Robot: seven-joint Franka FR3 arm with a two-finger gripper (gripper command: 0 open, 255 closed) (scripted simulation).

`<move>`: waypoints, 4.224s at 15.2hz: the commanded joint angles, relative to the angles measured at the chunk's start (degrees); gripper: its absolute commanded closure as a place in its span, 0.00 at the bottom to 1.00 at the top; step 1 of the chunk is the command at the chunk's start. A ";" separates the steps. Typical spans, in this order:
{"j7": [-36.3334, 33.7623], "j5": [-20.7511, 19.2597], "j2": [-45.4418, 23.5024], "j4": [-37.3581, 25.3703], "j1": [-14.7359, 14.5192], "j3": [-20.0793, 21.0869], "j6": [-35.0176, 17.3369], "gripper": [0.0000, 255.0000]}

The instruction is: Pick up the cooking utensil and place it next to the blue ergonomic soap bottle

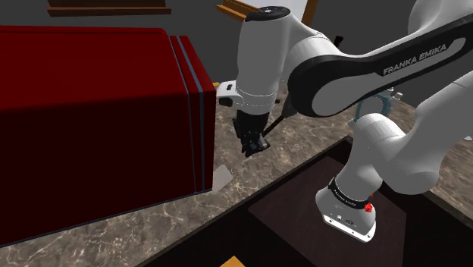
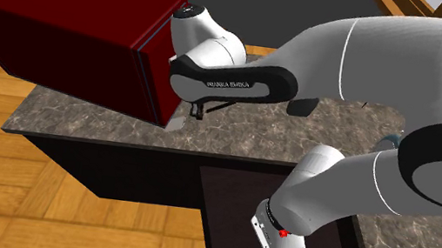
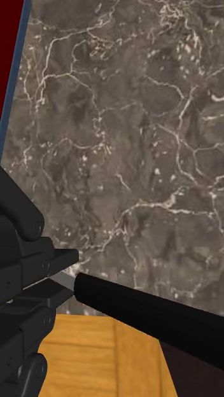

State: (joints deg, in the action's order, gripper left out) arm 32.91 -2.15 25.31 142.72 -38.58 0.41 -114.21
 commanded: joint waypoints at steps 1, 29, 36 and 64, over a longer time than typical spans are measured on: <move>0.19 -0.03 0.81 -0.91 0.06 -0.10 1.68 1.00; 0.92 0.19 2.02 -21.63 0.05 -0.02 23.60 1.00; 1.08 0.19 0.78 -28.14 0.06 0.02 28.87 1.00; 27.59 -18.27 29.53 -16.78 8.47 -20.40 42.60 1.00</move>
State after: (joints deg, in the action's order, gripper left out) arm 59.38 -19.45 54.12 125.86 -30.43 -19.17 -72.04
